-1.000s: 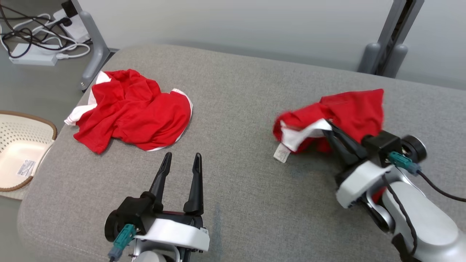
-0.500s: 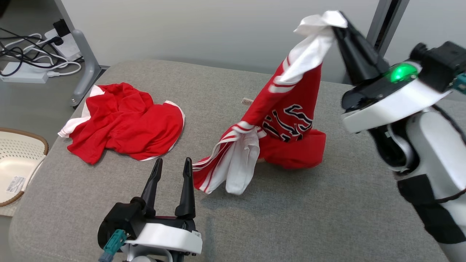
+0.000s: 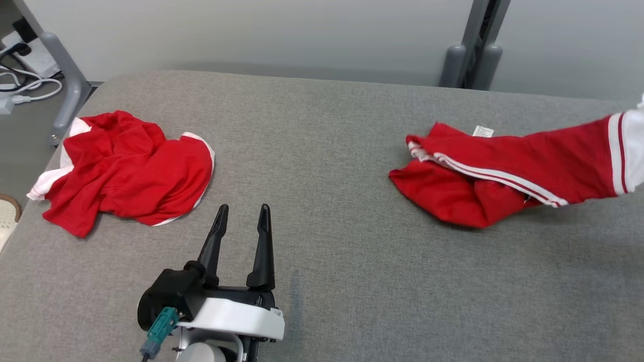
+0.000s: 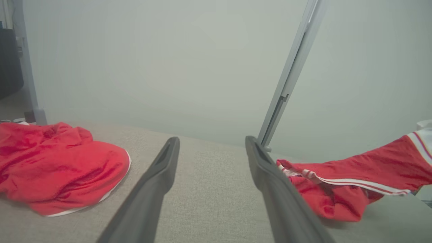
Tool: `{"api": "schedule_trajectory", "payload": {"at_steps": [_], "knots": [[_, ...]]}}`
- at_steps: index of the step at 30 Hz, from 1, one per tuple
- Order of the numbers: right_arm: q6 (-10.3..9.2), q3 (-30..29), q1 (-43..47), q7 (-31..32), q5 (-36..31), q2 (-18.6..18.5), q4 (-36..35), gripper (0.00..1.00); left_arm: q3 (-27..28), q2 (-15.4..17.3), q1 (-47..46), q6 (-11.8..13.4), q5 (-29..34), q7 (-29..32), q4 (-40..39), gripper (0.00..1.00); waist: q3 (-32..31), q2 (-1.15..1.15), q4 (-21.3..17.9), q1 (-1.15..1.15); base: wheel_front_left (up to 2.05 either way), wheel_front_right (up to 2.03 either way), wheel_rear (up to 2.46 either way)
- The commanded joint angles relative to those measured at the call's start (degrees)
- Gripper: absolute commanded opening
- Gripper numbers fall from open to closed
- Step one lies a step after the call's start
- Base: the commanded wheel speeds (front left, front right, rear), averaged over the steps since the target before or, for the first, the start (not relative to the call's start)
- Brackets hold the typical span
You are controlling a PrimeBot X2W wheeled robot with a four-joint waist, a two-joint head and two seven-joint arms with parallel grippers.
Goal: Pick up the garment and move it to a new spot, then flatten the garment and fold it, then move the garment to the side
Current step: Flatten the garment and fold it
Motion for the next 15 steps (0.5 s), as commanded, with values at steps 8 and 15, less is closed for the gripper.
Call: {"api": "schedule_trajectory", "payload": {"at_steps": [8, 15], "knots": [[0.03, 0.5, 6.9, 2.8, 0.7, 1.3, 7.6, 0.07, -1.1, 0.2, -2.7, 0.6, 0.3, -0.1, 0.6, 1.0, 2.5, 0.0, -4.2, 0.0, 0.0, 0.0, 0.0], [0.03, 4.2, 6.1, 0.3, -2.0, 2.7, 10.4, 1.0, -0.9, 0.2, -3.9, 0.7, 1.0, -0.1, 1.2, 1.0, 2.6, 0.0, -7.7, 0.0, 0.0, 0.0, 0.0]]}}
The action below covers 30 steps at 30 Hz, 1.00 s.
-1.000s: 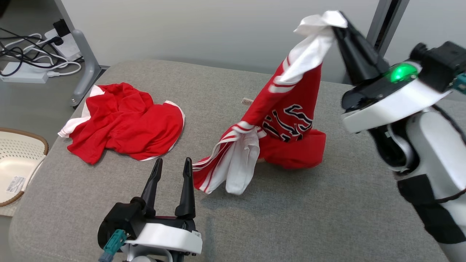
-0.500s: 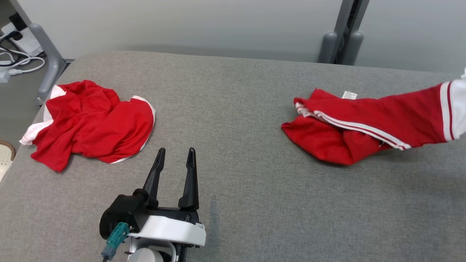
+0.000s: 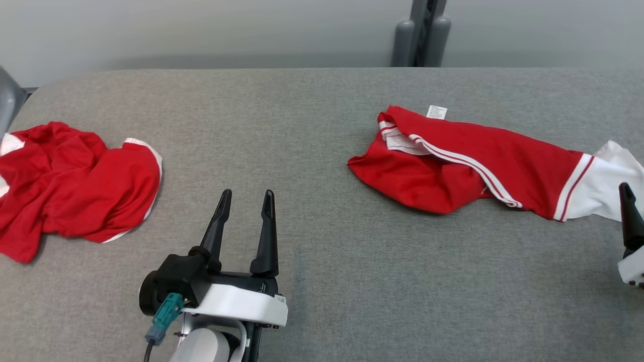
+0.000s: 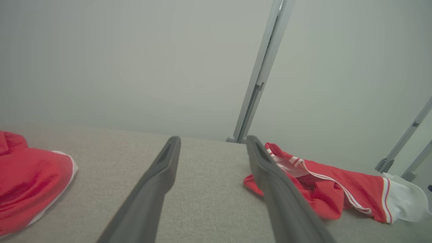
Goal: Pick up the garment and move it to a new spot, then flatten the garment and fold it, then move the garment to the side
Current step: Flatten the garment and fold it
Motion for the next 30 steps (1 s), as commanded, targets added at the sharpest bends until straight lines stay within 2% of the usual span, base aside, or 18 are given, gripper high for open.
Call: {"api": "schedule_trajectory", "payload": {"at_steps": [1, 5, 9, 13, 14, 18, 26, 30], "knots": [[0.01, 0.1, -1.3, -2.2, -1.9, -0.7, -0.3, 1.0, 0.3, 0.2, -0.8, -0.1, 0.5, -0.1, 0.1, 1.0, -0.3, 0.0, -1.2, 0.0, 0.0, 0.0, 0.0], [0.01, 1.0, -2.5, -5.7, -5.4, -0.6, -4.4, 1.0, 0.8, 0.2, -1.3, -0.3, 0.9, -0.1, -0.1, 1.0, -0.9, 0.0, -3.0, 0.0, 0.0, 0.0, 0.0], [0.01, 1.4, -1.6, -6.7, -9.3, 0.1, -11.6, 1.0, 1.3, 0.2, -1.4, -0.2, 1.1, -0.1, -0.6, 1.0, -1.2, 0.0, -4.7, 0.0, 0.0, 0.0, 0.0], [0.01, -0.3, 2.2, -6.7, -11.7, 2.9, -21.5, 1.0, 1.6, 0.2, -1.9, -0.1, 1.2, -0.1, -1.2, 1.0, -1.2, 0.0, -6.0, 0.0, 0.0, 0.0, 0.0], [0.01, -0.3, 2.2, -6.7, -11.7, 2.9, -21.5, 1.0, 1.6, 0.2, -1.9, -0.1, 1.2, -0.1, -1.2, 1.0, -1.2, 0.0, -6.0, 0.0, 0.0, 0.0, 0.0], [0.01, -0.7, 6.7, -6.8, -14.0, 5.8, -28.6, 1.0, 1.8, 0.2, -2.1, 0.1, 1.1, -0.1, -1.9, 1.0, -0.9, 0.0, -6.4, 0.0, 0.0, 0.0, 0.0], [0.01, 0.4, 9.5, -6.7, -16.0, 7.3, -32.3, 1.0, 1.8, 0.2, -2.2, 0.4, 1.8, -0.1, -2.4, 1.0, 0.2, 0.0, -7.4, 0.0, 0.0, 0.0, 0.0], [0.01, -0.2, 9.0, -6.7, -15.5, 7.3, -32.6, 1.0, 0.0, 0.2, -4.1, -1.0, 6.9, 0.0, 0.4, 1.0, 1.3, 0.0, -8.8, 0.0, 0.0, 0.0, 0.0]]}}
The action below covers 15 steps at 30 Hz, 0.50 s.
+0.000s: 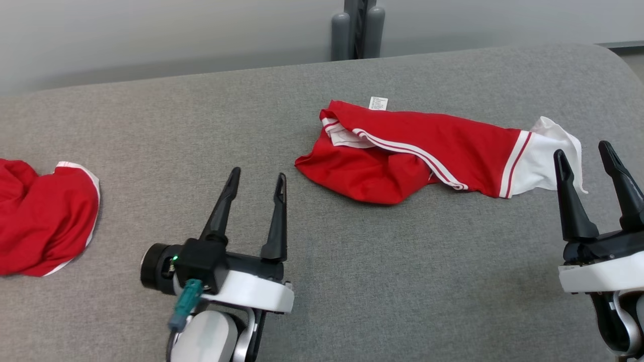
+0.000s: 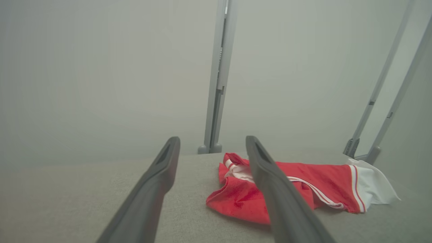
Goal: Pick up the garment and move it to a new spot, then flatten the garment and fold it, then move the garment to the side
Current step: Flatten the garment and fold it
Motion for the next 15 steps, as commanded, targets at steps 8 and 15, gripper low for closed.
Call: {"api": "schedule_trajectory", "payload": {"at_steps": [8, 15], "knots": [[0.01, -0.7, -1.0, 0.0, 1.3, 0.6, 0.7, 1.0, -6.4, 1.6, -12.1, -2.8, 13.3, 0.2, 17.3, 1.0, 3.5, 0.0, -5.5, 0.0, 0.0, 0.0, 0.0], [0.01, -0.5, -2.1, 0.0, 2.2, 1.9, 1.5, 1.0, -11.3, 2.5, -25.8, -2.7, 21.7, 4.8, 30.8, 1.0, 6.6, 0.0, -10.3, 0.0, 0.0, 0.0, 0.0]]}}
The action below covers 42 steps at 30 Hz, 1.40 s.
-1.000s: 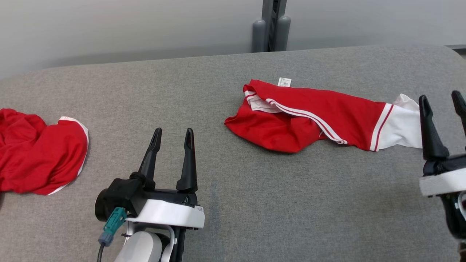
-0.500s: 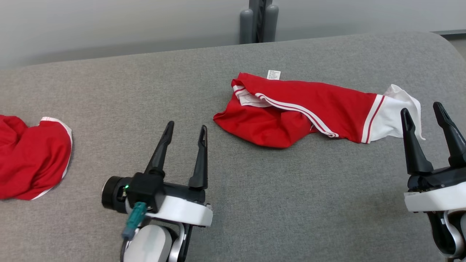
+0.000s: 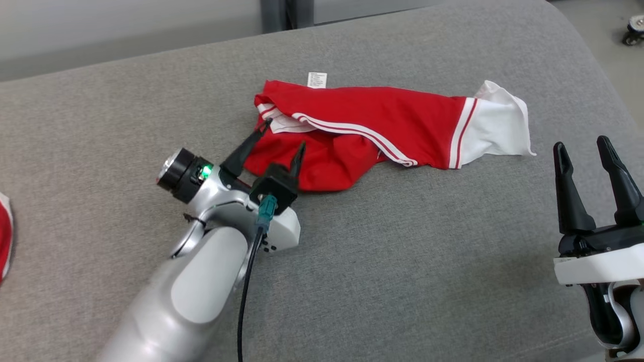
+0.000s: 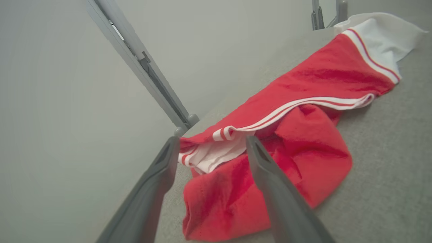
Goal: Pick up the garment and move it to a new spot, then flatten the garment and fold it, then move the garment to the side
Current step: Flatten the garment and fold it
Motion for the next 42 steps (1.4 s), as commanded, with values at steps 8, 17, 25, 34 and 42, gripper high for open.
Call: {"api": "schedule_trajectory", "payload": {"at_steps": [8, 17, 25, 34, 42], "knots": [[0.01, -0.1, -1.4, 0.0, 0.9, 1.4, 0.8, 1.0, -5.2, 1.4, -12.6, -1.1, 7.3, 5.4, 11.4, 1.0, 3.8, 0.0, -5.2, 0.0, 0.0, 0.0, 0.0], [0.01, -0.3, -2.2, 0.0, 1.0, 1.9, 0.8, 1.0, -8.7, 0.9, -17.7, -5.3, 9.1, 9.1, 16.4, 1.0, 4.8, 0.0, -5.6, 0.0, 0.0, 0.0, 0.0], [0.01, -0.2, -2.1, 0.0, 0.5, 1.9, 1.4, 1.0, -9.7, 0.3, -19.3, -8.4, 7.6, 10.8, 18.8, 1.0, 4.7, 0.0, -4.8, 0.0, 0.0, 0.0, 0.0], [0.01, 1.6, -3.0, 0.0, 0.3, 1.9, 1.5, 1.0, -6.6, -1.1, -20.2, -10.7, 0.8, 16.4, 22.4, 1.0, 5.1, 0.0, -4.9, 0.0, 0.0, 0.0, 0.0], [0.01, 2.4, -3.4, 0.0, 0.5, 1.9, 2.0, 1.0, -5.7, -1.6, -21.6, -11.7, -4.1, 20.2, 23.9, 0.95, 5.7, 0.0, -5.2, 0.0, 0.0, 0.0, 0.0]]}}
